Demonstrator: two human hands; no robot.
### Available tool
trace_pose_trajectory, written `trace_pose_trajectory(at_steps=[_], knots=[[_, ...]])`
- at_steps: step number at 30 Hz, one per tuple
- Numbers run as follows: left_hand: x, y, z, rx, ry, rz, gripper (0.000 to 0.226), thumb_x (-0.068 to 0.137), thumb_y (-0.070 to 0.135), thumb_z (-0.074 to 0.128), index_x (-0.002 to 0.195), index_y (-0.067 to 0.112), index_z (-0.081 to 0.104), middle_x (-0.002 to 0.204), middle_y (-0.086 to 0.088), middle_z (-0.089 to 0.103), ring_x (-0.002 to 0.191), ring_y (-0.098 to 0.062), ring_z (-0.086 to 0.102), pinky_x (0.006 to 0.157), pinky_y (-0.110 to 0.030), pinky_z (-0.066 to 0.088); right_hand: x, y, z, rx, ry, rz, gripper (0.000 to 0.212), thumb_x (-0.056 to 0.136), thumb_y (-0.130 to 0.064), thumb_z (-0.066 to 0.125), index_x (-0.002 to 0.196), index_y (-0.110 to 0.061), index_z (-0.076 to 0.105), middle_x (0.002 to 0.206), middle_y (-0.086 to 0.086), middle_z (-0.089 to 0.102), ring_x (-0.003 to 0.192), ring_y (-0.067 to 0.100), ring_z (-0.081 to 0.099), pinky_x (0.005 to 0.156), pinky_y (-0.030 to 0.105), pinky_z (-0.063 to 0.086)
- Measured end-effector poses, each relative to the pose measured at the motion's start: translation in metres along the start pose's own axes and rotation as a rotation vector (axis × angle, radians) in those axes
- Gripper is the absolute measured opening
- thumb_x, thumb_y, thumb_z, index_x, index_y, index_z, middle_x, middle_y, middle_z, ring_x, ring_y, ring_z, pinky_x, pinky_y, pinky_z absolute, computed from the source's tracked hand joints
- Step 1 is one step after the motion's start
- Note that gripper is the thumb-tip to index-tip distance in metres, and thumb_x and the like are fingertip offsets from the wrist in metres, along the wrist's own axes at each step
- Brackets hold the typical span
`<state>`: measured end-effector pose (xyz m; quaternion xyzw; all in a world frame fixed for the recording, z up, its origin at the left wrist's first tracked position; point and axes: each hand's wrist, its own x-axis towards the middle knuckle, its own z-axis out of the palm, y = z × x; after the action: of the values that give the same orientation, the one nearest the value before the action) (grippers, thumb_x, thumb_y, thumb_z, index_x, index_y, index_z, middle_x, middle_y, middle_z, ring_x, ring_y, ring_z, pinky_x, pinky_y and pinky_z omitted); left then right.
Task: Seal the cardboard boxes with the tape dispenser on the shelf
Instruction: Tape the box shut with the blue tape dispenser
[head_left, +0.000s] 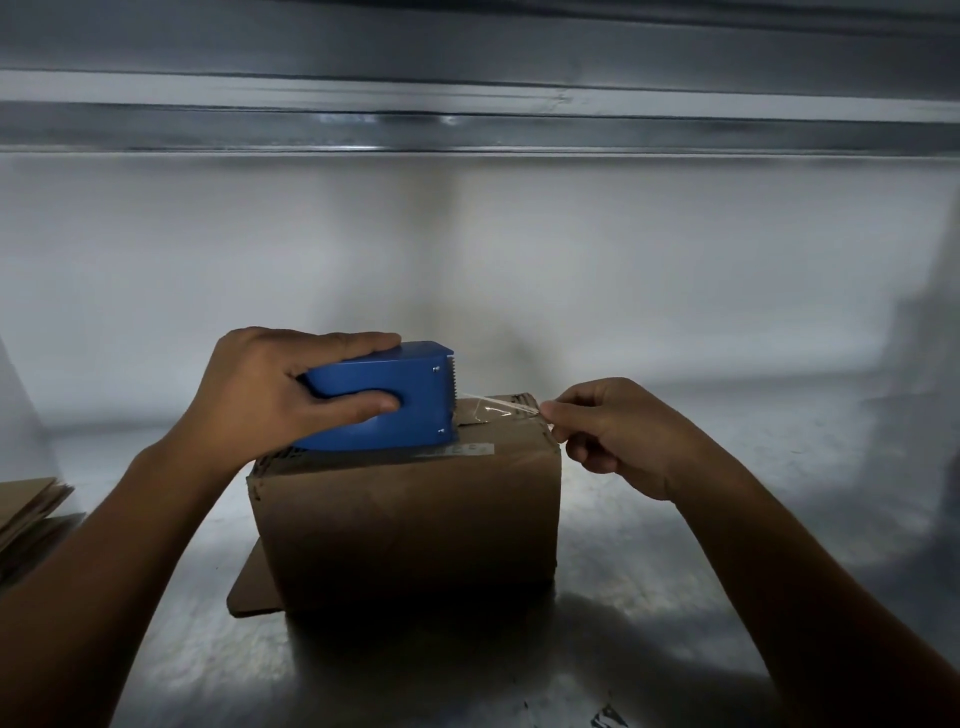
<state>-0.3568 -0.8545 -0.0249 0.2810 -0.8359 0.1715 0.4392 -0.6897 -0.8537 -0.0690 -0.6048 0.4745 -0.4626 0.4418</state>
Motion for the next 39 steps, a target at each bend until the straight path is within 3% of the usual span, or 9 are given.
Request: trace_pose_trajectory(at_steps=[6, 11, 19, 21, 26, 28, 31, 36, 39], knots=[[0.000, -0.001, 0.000, -0.001, -0.001, 0.000, 0.070, 0.084, 0.075, 0.056, 0.130, 0.023, 0.065, 0.100, 0.003, 0.077, 0.072, -0.012, 0.069, 0.076, -0.019, 0.056, 0.003, 0.006, -0.005, -0.039, -0.157, 0.125, 0.039, 0.096, -0.046, 0.066, 0.085, -0.009, 0.072, 0.081, 0.018, 0.068, 0.058, 0.018, 0.055, 0.044, 0.024, 0.036], [0.000, 0.000, -0.002, -0.017, -0.018, -0.018, 0.077, 0.085, 0.077, 0.051, 0.130, 0.016, 0.066, 0.106, -0.001, 0.075, 0.079, -0.022, 0.072, 0.082, -0.030, 0.057, 0.006, 0.022, 0.002, -0.007, -0.243, 0.071, 0.065, 0.096, -0.061, 0.056, 0.119, -0.001, 0.056, 0.091, 0.011, 0.064, 0.072, 0.020, 0.062, 0.052, 0.028, 0.042], [-0.002, 0.008, -0.004, -0.007, -0.033, -0.030, 0.065, 0.081, 0.057, 0.064, 0.130, 0.014, 0.067, 0.111, -0.006, 0.075, 0.082, -0.025, 0.073, 0.080, -0.047, 0.061, 0.007, 0.049, 0.023, -0.090, -0.217, -0.051, 0.050, 0.105, -0.060, 0.034, 0.135, -0.023, 0.046, 0.131, 0.013, 0.052, 0.109, 0.030, 0.057, 0.092, 0.056, 0.051], [-0.004, 0.009, -0.003, -0.008, -0.028, -0.037, 0.066, 0.080, 0.057, 0.063, 0.130, 0.015, 0.067, 0.109, -0.007, 0.076, 0.080, -0.026, 0.073, 0.079, -0.047, 0.061, 0.006, 0.054, 0.018, -0.149, -0.190, -0.070, 0.052, 0.100, -0.064, 0.038, 0.135, -0.026, 0.048, 0.131, 0.015, 0.053, 0.110, 0.027, 0.058, 0.085, 0.048, 0.054], [-0.002, 0.008, -0.002, -0.001, -0.027, -0.040, 0.065, 0.081, 0.064, 0.060, 0.128, 0.020, 0.069, 0.100, 0.006, 0.073, 0.075, -0.019, 0.070, 0.078, -0.022, 0.051, 0.008, 0.042, -0.006, -0.284, 0.041, -0.280, 0.029, 0.101, -0.011, 0.058, 0.129, -0.018, 0.057, 0.121, 0.006, 0.065, 0.115, 0.021, 0.062, 0.094, 0.036, 0.055], [-0.002, 0.007, -0.001, -0.001, -0.025, -0.039, 0.068, 0.083, 0.074, 0.055, 0.128, 0.025, 0.069, 0.101, 0.008, 0.074, 0.075, -0.015, 0.069, 0.077, -0.022, 0.051, 0.004, 0.019, 0.003, -0.285, 0.153, -0.430, 0.027, 0.100, -0.007, 0.057, 0.125, -0.017, 0.063, 0.123, -0.004, 0.067, 0.118, 0.008, 0.061, 0.099, 0.025, 0.047], [-0.001, 0.006, -0.002, -0.009, -0.006, -0.042, 0.068, 0.082, 0.083, 0.048, 0.127, 0.034, 0.065, 0.103, 0.008, 0.075, 0.077, -0.013, 0.070, 0.078, -0.028, 0.055, -0.010, -0.019, 0.031, -0.584, 0.034, -0.519, 0.044, 0.100, -0.033, 0.051, 0.144, -0.030, 0.051, 0.145, -0.014, 0.053, 0.132, -0.001, 0.048, 0.105, 0.012, 0.036], [-0.002, 0.004, -0.003, -0.041, -0.037, -0.048, 0.064, 0.080, 0.083, 0.049, 0.127, 0.041, 0.061, 0.108, 0.006, 0.077, 0.081, -0.013, 0.073, 0.081, -0.031, 0.059, -0.031, -0.033, 0.065, -1.036, -0.190, -0.331, 0.069, 0.101, -0.064, 0.034, 0.160, -0.034, 0.015, 0.165, -0.008, 0.028, 0.152, 0.019, 0.024, 0.121, 0.044, 0.028], [0.008, 0.000, -0.007, -0.045, -0.125, -0.081, 0.057, 0.078, 0.083, 0.053, 0.126, 0.052, 0.057, 0.108, 0.021, 0.072, 0.078, 0.006, 0.067, 0.078, -0.019, 0.056, -0.033, -0.029, 0.067, -1.155, -0.157, -0.274, 0.092, 0.089, -0.085, 0.021, 0.161, -0.034, -0.002, 0.170, -0.009, 0.004, 0.156, 0.018, 0.005, 0.118, 0.034, 0.010]])
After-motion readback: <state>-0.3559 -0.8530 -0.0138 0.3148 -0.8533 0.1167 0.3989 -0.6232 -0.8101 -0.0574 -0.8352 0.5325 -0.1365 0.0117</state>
